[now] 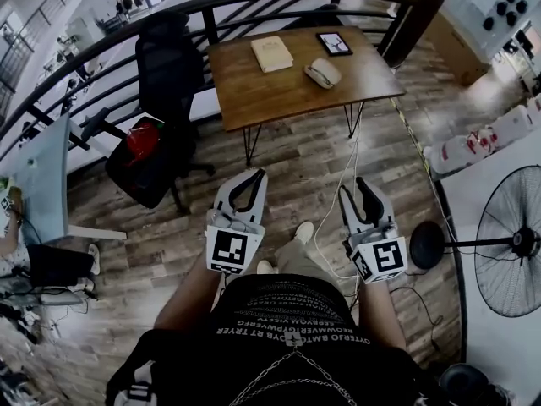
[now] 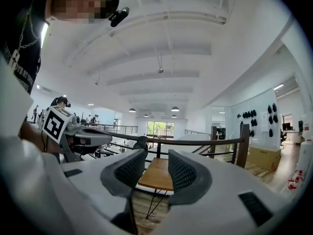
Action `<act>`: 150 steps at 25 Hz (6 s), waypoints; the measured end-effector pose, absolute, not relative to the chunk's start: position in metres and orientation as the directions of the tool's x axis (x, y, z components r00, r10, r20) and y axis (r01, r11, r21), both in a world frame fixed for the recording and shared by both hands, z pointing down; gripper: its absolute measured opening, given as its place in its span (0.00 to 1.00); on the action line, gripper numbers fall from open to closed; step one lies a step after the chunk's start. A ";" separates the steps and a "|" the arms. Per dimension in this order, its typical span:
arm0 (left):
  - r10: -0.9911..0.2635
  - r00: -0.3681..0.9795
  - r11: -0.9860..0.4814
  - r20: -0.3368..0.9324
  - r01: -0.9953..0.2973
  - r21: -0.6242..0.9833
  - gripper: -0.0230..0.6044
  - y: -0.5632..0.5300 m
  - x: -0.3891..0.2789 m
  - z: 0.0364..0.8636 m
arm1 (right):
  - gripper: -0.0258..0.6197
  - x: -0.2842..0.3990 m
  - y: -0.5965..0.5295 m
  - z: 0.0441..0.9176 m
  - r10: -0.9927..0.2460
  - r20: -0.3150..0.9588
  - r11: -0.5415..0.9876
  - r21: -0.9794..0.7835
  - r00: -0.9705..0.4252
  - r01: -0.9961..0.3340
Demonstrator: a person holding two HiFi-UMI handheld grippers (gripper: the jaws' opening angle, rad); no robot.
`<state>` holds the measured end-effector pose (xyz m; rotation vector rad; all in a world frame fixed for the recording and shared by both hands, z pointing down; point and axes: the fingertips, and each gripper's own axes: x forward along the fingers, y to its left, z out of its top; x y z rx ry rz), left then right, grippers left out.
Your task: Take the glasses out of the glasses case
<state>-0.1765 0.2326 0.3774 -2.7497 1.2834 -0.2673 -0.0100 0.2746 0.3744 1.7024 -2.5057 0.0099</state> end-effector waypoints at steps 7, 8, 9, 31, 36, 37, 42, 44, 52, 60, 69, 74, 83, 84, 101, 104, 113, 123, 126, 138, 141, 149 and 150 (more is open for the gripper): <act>-0.771 0.621 -0.637 0.139 -0.755 -0.156 0.08 0.187 -0.156 0.386 | 0.26 0.008 0.223 0.377 -0.920 0.089 0.386 0.056 -0.381 -0.921; -0.771 0.620 -0.636 0.143 -0.755 -0.156 0.08 0.179 -0.151 0.387 | 0.25 0.012 0.215 0.377 -0.920 0.089 0.388 0.054 -0.383 -0.920; -0.771 0.619 -0.636 0.147 -0.756 -0.154 0.08 0.172 -0.146 0.387 | 0.25 0.017 0.208 0.378 -0.918 0.089 0.391 0.051 -0.385 -0.919; -0.800 0.582 -0.599 0.147 -0.790 -0.131 0.08 0.035 -0.034 0.383 | 0.26 0.110 0.067 0.376 -0.866 0.088 0.498 0.054 -0.493 -0.865; -0.811 0.566 -0.583 0.149 -0.801 -0.133 0.08 0.019 -0.013 0.384 | 0.26 0.130 0.050 0.375 -0.852 0.084 0.522 0.054 -0.518 -0.851; -0.811 0.564 -0.583 0.154 -0.802 -0.134 0.08 0.017 -0.010 0.386 | 0.26 0.133 0.047 0.376 -0.851 0.083 0.524 0.052 -0.519 -0.850; -0.817 0.553 -0.574 0.163 -0.807 -0.135 0.08 0.011 -0.003 0.389 | 0.26 0.145 0.040 0.381 -0.850 0.082 0.524 0.040 -0.520 -0.851; -0.816 0.555 -0.576 0.164 -0.806 -0.139 0.08 0.009 0.001 0.388 | 0.26 0.148 0.038 0.380 -0.850 0.078 0.525 0.035 -0.521 -0.851; -0.807 0.563 -0.587 0.177 -0.797 -0.141 0.08 -0.006 0.009 0.394 | 0.26 0.155 0.021 0.388 -0.854 0.081 0.517 0.028 -0.514 -0.855; -0.782 0.599 -0.622 0.172 -0.771 -0.138 0.08 -0.048 0.022 0.394 | 0.26 0.160 -0.019 0.388 -0.868 0.091 0.493 0.035 -0.488 -0.869; -0.767 0.616 -0.640 0.182 -0.756 -0.139 0.08 -0.106 0.033 0.398 | 0.26 0.168 -0.069 0.393 -0.877 0.097 0.476 0.026 -0.471 -0.879; -0.770 0.614 -0.636 0.173 -0.758 -0.144 0.08 -0.134 0.033 0.395 | 0.26 0.168 -0.095 0.395 -0.879 0.098 0.471 0.019 -0.467 -0.882; -0.779 0.598 -0.624 0.189 -0.771 -0.129 0.08 -0.180 0.026 0.406 | 0.26 0.171 -0.137 0.405 -0.883 0.123 0.457 0.009 -0.453 -0.889; -0.777 0.599 -0.625 0.192 -0.770 -0.127 0.08 -0.185 0.026 0.407 | 0.26 0.171 -0.141 0.406 -0.884 0.125 0.456 0.008 -0.451 -0.890; -0.751 0.633 -0.658 0.187 -0.742 -0.129 0.08 -0.258 0.006 0.398 | 0.26 0.150 -0.212 0.394 -0.902 0.124 0.420 0.025 -0.414 -0.907; -0.745 0.639 -0.665 0.189 -0.734 -0.137 0.08 -0.274 0.003 0.396 | 0.26 0.144 -0.225 0.392 -0.906 0.119 0.411 0.029 -0.405 -0.911; -0.726 0.665 -0.685 0.174 -0.719 -0.114 0.08 -0.304 -0.008 0.398 | 0.26 0.132 -0.255 0.395 -0.913 0.144 0.394 0.064 -0.382 -0.917; -0.698 0.689 -0.712 0.194 -0.697 -0.085 0.08 -0.308 -0.008 0.410 | 0.26 0.121 -0.258 0.411 -0.909 0.199 0.385 0.063 -0.367 -0.921; -0.697 0.689 -0.713 0.198 -0.696 -0.085 0.08 -0.309 -0.007 0.410 | 0.26 0.124 -0.257 0.417 -0.907 0.211 0.385 0.066 -0.364 -0.921; -0.715 0.665 -0.692 0.215 -0.718 -0.081 0.08 -0.323 -0.005 0.419 | 0.26 0.134 -0.283 0.454 -0.884 0.272 0.401 0.024 -0.380 -0.916; -0.717 0.658 -0.688 0.231 -0.721 -0.083 0.08 -0.328 -0.001 0.425 | 0.26 0.138 -0.290 0.467 -0.873 0.290 0.412 0.008 -0.392 -0.911; -0.742 0.629 -0.662 0.233 -0.743 -0.101 0.08 -0.348 0.009 0.422 | 0.26 0.145 -0.318 0.514 -0.825 0.370 0.450 -0.026 -0.427 -0.893; -0.744 0.626 -0.659 0.235 -0.746 -0.100 0.08 -0.350 0.010 0.422 | 0.26 0.145 -0.320 0.522 -0.815 0.385 0.456 -0.034 -0.433 -0.889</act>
